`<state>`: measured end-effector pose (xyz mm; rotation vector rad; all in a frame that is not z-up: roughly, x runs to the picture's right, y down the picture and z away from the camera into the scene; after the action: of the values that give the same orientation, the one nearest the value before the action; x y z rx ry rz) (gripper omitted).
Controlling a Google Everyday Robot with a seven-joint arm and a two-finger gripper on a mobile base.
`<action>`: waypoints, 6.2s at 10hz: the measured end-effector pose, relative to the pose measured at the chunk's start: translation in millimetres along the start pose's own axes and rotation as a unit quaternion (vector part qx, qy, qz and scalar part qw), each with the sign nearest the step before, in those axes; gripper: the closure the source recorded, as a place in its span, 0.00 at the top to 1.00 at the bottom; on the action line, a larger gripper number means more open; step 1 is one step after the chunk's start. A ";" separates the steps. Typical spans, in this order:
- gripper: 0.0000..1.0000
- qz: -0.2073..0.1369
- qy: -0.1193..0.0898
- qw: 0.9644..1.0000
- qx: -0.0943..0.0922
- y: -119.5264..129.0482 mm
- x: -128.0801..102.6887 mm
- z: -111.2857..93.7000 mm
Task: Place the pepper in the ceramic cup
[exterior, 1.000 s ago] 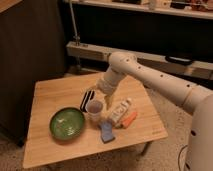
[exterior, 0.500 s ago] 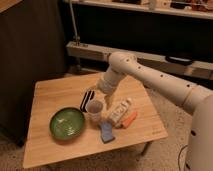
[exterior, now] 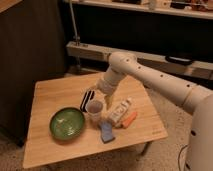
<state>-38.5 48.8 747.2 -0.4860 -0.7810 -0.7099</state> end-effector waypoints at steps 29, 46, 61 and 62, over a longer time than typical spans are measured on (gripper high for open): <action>0.80 0.227 0.091 0.966 -0.089 224.7 111.3 59.0; 0.14 0.245 0.071 0.966 -0.031 199.1 103.6 42.7; 0.14 -0.008 -0.175 0.971 0.161 -95.5 -56.1 -52.3; 0.14 -0.013 -0.194 0.969 0.152 -94.2 -71.5 -46.0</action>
<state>-121.9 -15.3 676.4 -0.3385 -1.2449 -0.5097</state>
